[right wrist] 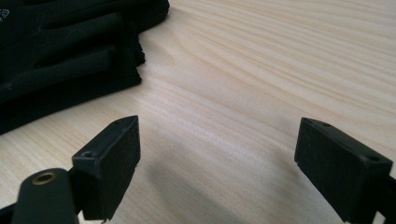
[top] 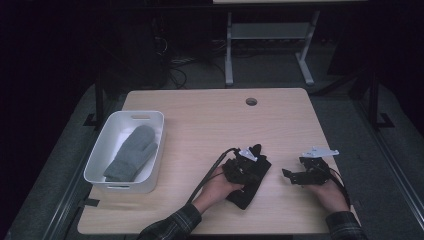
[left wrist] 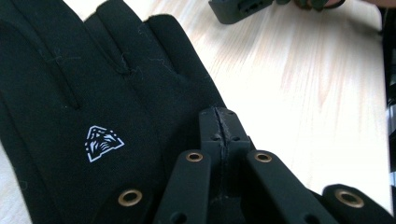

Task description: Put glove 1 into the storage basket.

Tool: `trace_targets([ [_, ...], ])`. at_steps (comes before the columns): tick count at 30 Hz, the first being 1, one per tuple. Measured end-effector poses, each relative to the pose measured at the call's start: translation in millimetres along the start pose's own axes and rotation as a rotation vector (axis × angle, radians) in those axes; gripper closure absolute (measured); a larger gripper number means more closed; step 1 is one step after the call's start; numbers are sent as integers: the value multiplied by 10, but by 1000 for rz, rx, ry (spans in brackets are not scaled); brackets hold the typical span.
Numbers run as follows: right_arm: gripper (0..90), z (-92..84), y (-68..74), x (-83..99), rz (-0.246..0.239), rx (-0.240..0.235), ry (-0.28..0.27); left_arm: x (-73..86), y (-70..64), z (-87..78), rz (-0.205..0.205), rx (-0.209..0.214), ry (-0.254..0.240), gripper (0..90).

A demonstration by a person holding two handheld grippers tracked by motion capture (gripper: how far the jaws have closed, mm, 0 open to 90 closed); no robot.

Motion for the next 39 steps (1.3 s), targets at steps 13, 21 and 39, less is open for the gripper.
trace_targets([
  [13, 138, 36, 8, 38, -22, 17, 26, 97, -363, -119, 57, 89, 16, 890],
  [21, 131, 34, 2, 52, -21, 22, 20, 289, -376, -75, 62, 81, 83, 891],
  [39, 128, 44, 18, 54, -29, 15, 5, 566, 5, -473, 49, -53, 117, 892],
])
Point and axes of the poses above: each handheld gripper's, and its own axes: z roughly forward along the jaws, x roughly out of its underside, y roughly to its left, the point moved 5 cm from there along z, roughly forward along the jaws, and after that the axes turned 5 degrees about -z, right-handed, at the moved point
